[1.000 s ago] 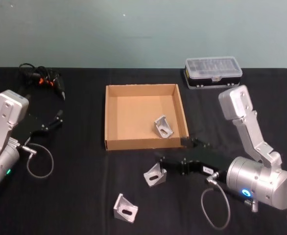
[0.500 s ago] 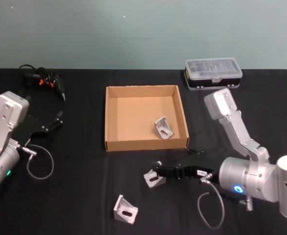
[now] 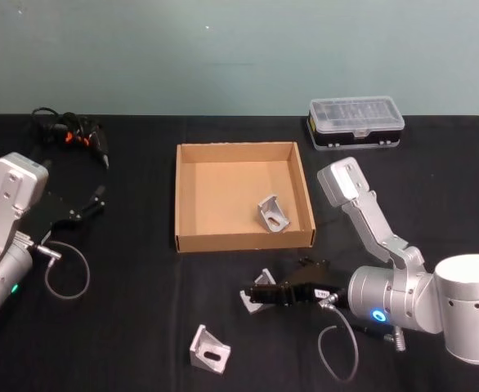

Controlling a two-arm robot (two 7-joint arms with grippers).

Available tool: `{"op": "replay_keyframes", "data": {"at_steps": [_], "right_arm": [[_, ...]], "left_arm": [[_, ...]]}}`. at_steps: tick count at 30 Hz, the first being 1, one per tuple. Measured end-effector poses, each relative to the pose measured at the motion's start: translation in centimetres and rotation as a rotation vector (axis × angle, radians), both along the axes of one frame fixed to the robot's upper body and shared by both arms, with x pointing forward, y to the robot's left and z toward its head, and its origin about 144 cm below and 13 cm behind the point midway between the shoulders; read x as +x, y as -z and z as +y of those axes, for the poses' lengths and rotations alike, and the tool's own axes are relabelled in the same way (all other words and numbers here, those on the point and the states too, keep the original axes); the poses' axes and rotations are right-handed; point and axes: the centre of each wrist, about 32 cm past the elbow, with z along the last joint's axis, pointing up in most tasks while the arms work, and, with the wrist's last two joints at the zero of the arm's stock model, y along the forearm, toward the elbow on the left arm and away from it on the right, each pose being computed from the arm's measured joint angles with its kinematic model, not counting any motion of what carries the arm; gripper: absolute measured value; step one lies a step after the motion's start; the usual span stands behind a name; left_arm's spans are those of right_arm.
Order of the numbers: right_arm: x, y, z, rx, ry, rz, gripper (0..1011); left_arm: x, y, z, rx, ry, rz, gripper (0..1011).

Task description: Use one hand to pick up the angle iron from the table and place it into the box.

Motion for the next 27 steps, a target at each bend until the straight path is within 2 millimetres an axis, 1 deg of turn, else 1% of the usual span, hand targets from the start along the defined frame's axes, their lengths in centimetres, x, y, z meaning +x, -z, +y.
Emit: {"op": "replay_keyframes", "data": {"at_steps": [10,22,23,25,26,27], "right_arm": [[0.6,0.7,0.3,-0.018,-0.004,0.003,1002],[0.7,1.1,0.4,-0.016,-0.023,0.006,1002],[0.7,1.1,0.4,-0.016,-0.023,0.006,995],[0.7,1.2,0.4,-0.017,-0.024,0.007,947],[0.7,1.2,0.4,-0.020,-0.025,0.007,947],[0.6,1.2,0.4,-0.021,-0.025,0.007,920]], "left_arm": [[0.0,0.0,0.0,0.000,0.000,0.000,1012],[0.0,0.0,0.0,0.000,0.000,0.000,1011],[0.0,0.0,0.0,0.000,0.000,0.000,1011],[0.0,0.0,0.0,0.000,0.000,0.000,1011],[0.0,0.0,0.0,0.000,0.000,0.000,1011],[0.0,0.0,0.0,0.000,0.000,0.000,1011]]}}
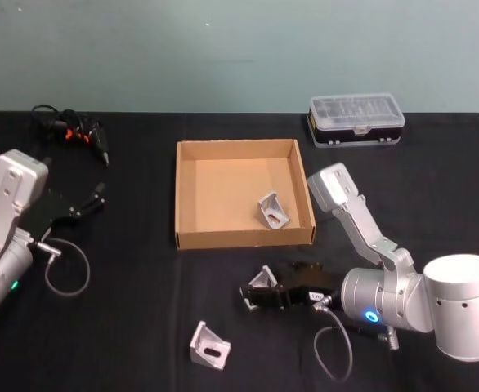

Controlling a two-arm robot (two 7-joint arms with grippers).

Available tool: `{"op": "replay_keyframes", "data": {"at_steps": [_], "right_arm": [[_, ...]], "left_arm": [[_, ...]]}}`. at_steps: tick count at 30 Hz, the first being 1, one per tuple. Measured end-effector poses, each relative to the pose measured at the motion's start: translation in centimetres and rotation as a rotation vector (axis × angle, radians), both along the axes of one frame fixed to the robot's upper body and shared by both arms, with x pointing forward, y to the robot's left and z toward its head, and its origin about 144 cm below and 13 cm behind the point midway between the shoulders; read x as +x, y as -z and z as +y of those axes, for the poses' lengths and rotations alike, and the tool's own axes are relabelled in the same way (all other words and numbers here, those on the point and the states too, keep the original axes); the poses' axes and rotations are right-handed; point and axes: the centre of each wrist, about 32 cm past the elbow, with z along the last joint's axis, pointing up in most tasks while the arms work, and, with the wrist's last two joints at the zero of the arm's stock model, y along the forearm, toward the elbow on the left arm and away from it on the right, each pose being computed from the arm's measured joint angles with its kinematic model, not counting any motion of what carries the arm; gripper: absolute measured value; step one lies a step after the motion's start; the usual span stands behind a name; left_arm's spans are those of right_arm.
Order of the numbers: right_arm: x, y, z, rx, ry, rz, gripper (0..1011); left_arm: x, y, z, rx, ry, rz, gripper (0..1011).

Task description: Use one hand to pick up the angle iron from the table and place it into the box.

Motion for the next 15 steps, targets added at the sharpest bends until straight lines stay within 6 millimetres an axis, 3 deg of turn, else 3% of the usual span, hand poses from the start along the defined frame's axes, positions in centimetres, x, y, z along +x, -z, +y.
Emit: {"op": "replay_keyframes", "data": {"at_steps": [7,11,15], "right_arm": [[0.04,-0.01,0.07,-0.012,-0.002,-0.004,734],[0.02,0.02,0.08,-0.015,-0.001,-0.004,575],[0.03,0.05,0.14,-0.017,-0.001,-0.004,492]], "left_arm": [[0.00,0.00,0.00,0.000,0.000,0.000,1011],[0.00,0.00,0.00,0.000,0.000,0.000,1011],[0.00,0.00,0.00,0.000,0.000,0.000,1011]]}}
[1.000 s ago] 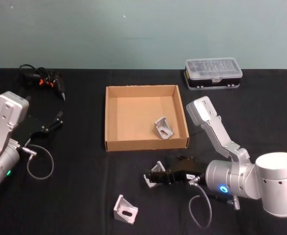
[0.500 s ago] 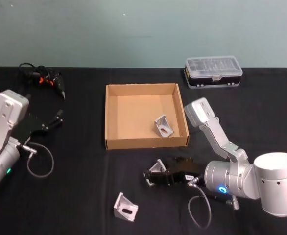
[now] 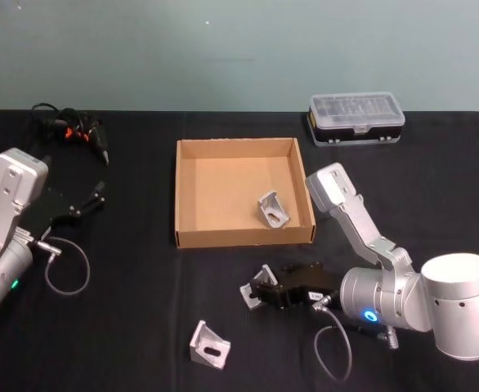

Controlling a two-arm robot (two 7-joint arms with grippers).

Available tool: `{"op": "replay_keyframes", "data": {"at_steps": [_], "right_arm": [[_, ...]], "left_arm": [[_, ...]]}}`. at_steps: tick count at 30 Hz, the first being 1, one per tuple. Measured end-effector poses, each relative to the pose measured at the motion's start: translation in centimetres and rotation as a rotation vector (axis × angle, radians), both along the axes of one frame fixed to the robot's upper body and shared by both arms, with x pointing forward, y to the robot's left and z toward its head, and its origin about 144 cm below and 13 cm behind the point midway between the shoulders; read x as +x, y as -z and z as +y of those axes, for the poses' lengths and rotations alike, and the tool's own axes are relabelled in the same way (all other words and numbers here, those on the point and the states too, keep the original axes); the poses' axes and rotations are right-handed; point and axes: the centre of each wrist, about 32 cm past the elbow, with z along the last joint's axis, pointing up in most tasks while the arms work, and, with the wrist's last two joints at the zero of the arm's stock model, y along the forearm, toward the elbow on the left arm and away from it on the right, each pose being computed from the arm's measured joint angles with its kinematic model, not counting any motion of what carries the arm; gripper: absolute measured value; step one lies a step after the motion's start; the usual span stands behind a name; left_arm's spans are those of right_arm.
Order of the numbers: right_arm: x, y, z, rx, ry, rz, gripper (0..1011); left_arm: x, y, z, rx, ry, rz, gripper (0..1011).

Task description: Use one hand to pick up the angle iron from the table and place it into the box.

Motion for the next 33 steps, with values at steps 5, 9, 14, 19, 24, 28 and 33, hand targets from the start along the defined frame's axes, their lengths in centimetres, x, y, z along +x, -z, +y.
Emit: {"op": "replay_keyframes", "data": {"at_steps": [5,9,14,19,24,28,33], "right_arm": [[0.1,0.0,0.0,0.000,-0.003,0.000,307],[0.1,0.1,0.0,0.000,-0.005,0.000,171],[0.1,0.1,0.0,0.001,-0.009,0.000,108],[0.1,0.0,0.0,0.002,-0.008,-0.006,108],[0.0,-0.9,-0.2,0.022,-0.006,-0.046,108],[0.0,-2.5,-0.4,0.051,0.004,-0.109,108],[0.6,-4.6,-0.7,0.074,0.023,-0.188,108]], "left_arm": [[0.0,0.0,0.0,0.000,0.000,0.000,1011],[0.0,0.0,0.0,0.000,0.000,0.000,1011],[0.0,0.0,0.0,0.000,0.000,0.000,1011],[0.0,0.0,0.0,0.000,0.000,0.000,1011],[0.0,0.0,0.0,0.000,0.000,0.000,1011],[0.0,0.0,0.0,0.000,0.000,0.000,1011],[0.0,0.0,0.0,0.000,0.000,0.000,1011]]}}
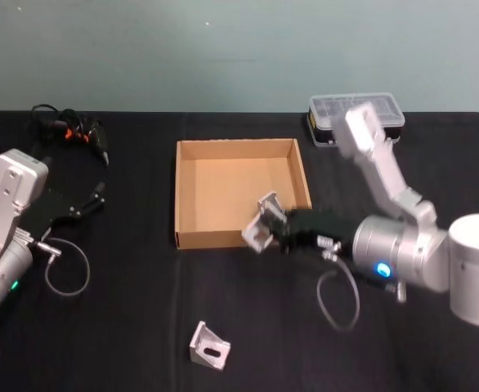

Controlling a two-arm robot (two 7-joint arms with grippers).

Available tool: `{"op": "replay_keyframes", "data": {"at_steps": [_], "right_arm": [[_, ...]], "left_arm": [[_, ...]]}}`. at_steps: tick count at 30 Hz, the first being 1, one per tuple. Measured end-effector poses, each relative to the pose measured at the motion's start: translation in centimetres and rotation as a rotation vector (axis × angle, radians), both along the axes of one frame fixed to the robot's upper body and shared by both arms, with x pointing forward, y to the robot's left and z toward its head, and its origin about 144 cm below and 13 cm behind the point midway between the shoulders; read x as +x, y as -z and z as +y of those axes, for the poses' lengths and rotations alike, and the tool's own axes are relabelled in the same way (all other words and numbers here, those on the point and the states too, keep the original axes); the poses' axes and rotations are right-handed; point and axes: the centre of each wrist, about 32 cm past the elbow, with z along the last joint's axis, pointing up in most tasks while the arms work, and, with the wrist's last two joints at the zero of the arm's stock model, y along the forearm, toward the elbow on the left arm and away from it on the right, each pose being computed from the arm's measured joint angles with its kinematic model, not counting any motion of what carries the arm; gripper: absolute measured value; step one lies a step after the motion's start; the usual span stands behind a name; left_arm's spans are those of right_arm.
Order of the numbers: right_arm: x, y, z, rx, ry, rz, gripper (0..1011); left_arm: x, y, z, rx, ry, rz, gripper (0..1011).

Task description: Use one hand to pick up the angle iron from the table and place it into the box.

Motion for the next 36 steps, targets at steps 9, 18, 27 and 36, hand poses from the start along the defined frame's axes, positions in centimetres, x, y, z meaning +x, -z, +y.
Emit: {"op": "replay_keyframes", "data": {"at_steps": [9,18,27,36], "right_arm": [[2.5,-2.4,0.0,0.016,0.025,-0.087,108],[6.8,-1.4,2.6,0.012,-0.019,-0.081,108],[9.0,0.5,4.9,-0.032,-0.064,-0.025,107],[10.2,1.9,5.9,-0.081,-0.074,0.010,108]], "left_arm": [[0.0,0.0,0.0,0.000,0.000,0.000,1012],[0.0,0.0,0.0,0.000,0.000,0.000,1011],[0.0,0.0,0.0,0.000,0.000,0.000,1011],[0.0,0.0,0.0,0.000,0.000,0.000,1011]]}}
